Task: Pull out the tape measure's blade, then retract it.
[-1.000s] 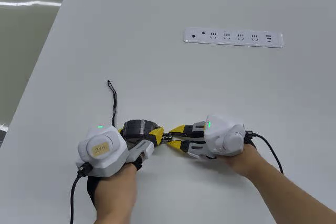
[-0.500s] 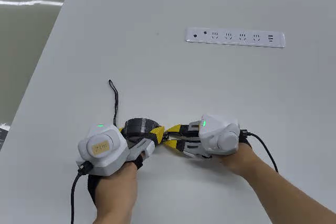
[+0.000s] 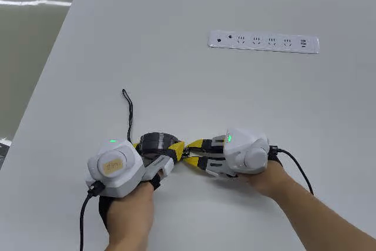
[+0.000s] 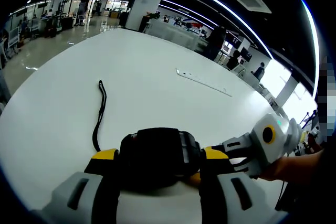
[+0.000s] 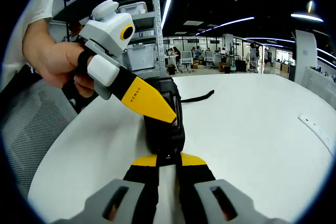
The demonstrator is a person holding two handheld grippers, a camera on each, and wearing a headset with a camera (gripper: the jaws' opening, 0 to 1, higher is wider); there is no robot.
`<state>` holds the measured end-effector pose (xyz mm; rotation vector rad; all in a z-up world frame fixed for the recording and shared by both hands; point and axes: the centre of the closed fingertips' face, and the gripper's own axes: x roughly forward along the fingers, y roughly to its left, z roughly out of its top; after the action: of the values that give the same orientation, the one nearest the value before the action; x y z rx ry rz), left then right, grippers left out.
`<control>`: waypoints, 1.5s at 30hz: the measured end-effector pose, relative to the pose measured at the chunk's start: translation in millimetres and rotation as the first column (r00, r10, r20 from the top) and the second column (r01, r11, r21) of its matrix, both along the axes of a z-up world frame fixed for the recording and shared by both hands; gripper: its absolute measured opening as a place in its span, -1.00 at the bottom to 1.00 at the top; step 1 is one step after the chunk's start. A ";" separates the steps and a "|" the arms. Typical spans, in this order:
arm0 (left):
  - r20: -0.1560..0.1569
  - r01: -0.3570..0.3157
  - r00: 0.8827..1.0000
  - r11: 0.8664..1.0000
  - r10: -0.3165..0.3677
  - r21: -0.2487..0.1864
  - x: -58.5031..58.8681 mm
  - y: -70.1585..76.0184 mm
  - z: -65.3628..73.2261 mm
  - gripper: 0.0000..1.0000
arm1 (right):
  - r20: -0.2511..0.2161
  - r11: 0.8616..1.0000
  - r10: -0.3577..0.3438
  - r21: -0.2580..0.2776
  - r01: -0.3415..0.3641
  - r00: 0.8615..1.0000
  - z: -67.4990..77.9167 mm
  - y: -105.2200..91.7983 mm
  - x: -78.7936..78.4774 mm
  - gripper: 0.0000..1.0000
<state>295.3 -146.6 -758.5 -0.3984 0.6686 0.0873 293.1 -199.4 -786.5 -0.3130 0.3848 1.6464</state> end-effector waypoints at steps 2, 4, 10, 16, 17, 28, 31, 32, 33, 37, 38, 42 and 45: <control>0.002 0.003 1.000 1.000 -0.003 -0.001 -0.1 0.1 0.1 0.17 | -0.003 1.000 -0.002 0.001 0.002 1.000 -1.2 0.5 0.3 -0.76; 0.003 0.005 1.000 1.000 -0.005 -0.001 0.1 0.4 0.1 0.17 | 0.000 1.000 -0.001 0.003 0.001 1.000 -0.6 0.5 0.2 -0.75; 0.005 0.009 1.000 1.000 -0.009 0.000 -0.2 0.2 0.2 0.18 | 0.000 1.000 -0.003 0.003 0.003 1.000 -1.5 0.7 0.6 -0.74; 0.005 0.010 1.000 1.000 -0.010 0.000 -0.1 0.6 0.0 0.19 | -0.001 1.000 -0.001 0.005 0.001 1.000 -1.4 1.2 0.2 -0.72; 0.005 0.009 1.000 1.000 -0.009 -0.001 0.2 0.7 0.0 0.19 | -0.003 1.000 -0.001 0.005 0.001 1.000 -0.7 1.1 0.0 -0.72; 0.003 0.013 1.000 1.000 -0.013 -0.002 0.0 1.2 -0.8 0.20 | -0.013 1.000 -0.003 0.010 0.004 1.000 -0.7 -0.8 1.4 -0.55; 0.005 0.014 1.000 1.000 -0.014 0.003 0.4 1.3 -0.6 0.20 | -0.014 1.000 -0.005 0.011 0.005 1.000 -0.3 -0.5 1.9 -0.51; 0.005 0.016 1.000 1.000 -0.016 0.006 0.6 1.2 -0.5 0.21 | -0.016 1.000 -0.007 0.012 0.007 1.000 0.2 -0.7 1.8 -0.50; 0.006 0.022 1.000 1.000 -0.022 0.012 0.7 1.2 -0.3 0.21 | -0.018 1.000 -0.008 0.012 0.009 1.000 0.5 -0.7 1.9 -0.50; 0.015 0.050 0.999 0.997 -0.050 0.053 2.7 1.2 2.8 0.21 | -0.022 1.000 -0.011 0.014 0.011 1.000 0.7 -0.5 1.1 -0.48; 0.014 0.049 0.999 0.997 -0.050 0.052 2.8 1.4 3.0 0.21 | -0.024 1.000 -0.011 0.015 0.011 1.000 0.6 -0.4 1.0 -0.48; 0.015 0.057 0.998 0.997 -0.058 0.056 3.5 1.0 3.6 0.24 | -0.026 1.000 -0.012 0.014 0.012 1.000 0.2 -0.5 0.4 -0.46; 0.027 0.057 0.998 0.997 -0.058 0.061 5.5 -0.8 5.6 0.33 | -0.027 1.000 -0.014 0.016 0.014 1.000 0.5 -0.4 -0.3 -0.44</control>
<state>300.8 -147.4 -752.9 -0.3213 0.6473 0.0471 292.8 -199.8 -786.0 -0.2761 0.3926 1.6406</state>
